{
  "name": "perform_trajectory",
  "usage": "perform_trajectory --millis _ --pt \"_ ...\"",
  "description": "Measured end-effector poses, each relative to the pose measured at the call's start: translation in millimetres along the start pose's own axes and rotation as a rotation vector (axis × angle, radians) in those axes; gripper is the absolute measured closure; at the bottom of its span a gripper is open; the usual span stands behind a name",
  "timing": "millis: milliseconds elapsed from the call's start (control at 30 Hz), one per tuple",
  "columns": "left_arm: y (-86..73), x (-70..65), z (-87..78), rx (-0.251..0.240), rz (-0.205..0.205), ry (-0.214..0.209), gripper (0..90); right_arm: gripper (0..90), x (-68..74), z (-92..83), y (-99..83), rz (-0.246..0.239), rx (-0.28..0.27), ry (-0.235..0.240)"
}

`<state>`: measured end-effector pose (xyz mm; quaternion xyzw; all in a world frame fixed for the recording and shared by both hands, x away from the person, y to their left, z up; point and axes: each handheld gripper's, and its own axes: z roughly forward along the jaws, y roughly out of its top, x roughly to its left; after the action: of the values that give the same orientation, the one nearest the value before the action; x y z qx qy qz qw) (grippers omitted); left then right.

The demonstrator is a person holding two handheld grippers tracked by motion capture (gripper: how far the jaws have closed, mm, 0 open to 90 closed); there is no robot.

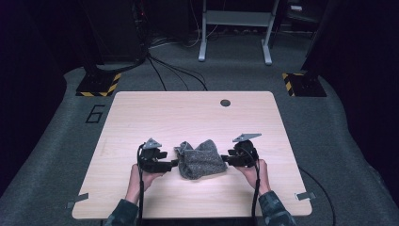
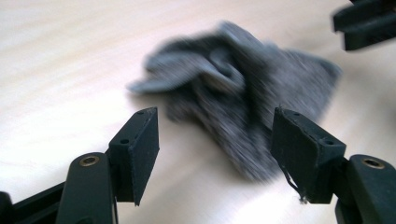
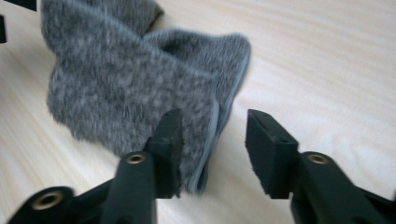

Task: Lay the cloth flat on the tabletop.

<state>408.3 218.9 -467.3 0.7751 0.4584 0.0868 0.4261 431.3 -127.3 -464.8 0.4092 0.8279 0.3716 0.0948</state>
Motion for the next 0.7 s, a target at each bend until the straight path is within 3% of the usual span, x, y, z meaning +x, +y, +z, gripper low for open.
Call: perform_trajectory --millis 33,133,167,367,433,533,600,667,700 --pt "4.4 4.2 3.3 -0.008 -0.026 0.0 32.2 54.2 0.7 1.8 4.4 0.007 0.009 -0.003" --pt "12.3 9.1 12.5 0.002 -0.051 0.008 32.6 53.4 1.8 15.8 17.0 0.003 0.031 -0.041" --pt "15.7 10.1 19.5 0.009 -0.06 0.015 33.2 53.3 0.6 27.1 24.8 -0.017 0.043 -0.066" --pt "16.8 11.9 34.3 0.06 -0.058 0.016 42.0 52.9 -4.0 55.9 39.2 -0.009 0.07 -0.111" --pt "15.0 12.5 40.2 0.06 -0.057 -0.01 57.5 53.0 -9.9 75.1 41.5 0.001 0.109 -0.113" --pt "14.0 10.9 43.6 0.057 -0.05 -0.017 72.5 54.5 -10.9 83.5 41.0 0.009 0.124 -0.113" --pt "12.8 9.2 45.9 0.051 -0.052 -0.032 83.0 59.3 -10.7 87.4 39.5 0.008 0.123 -0.121" --pt "11.6 7.9 46.6 0.046 -0.048 -0.035 86.3 64.6 -10.1 89.7 37.7 0.006 0.133 -0.117" --pt "11.0 8.2 46.5 0.04 -0.048 -0.041 90.0 71.9 -9.1 89.6 36.0 -0.005 0.119 -0.122"
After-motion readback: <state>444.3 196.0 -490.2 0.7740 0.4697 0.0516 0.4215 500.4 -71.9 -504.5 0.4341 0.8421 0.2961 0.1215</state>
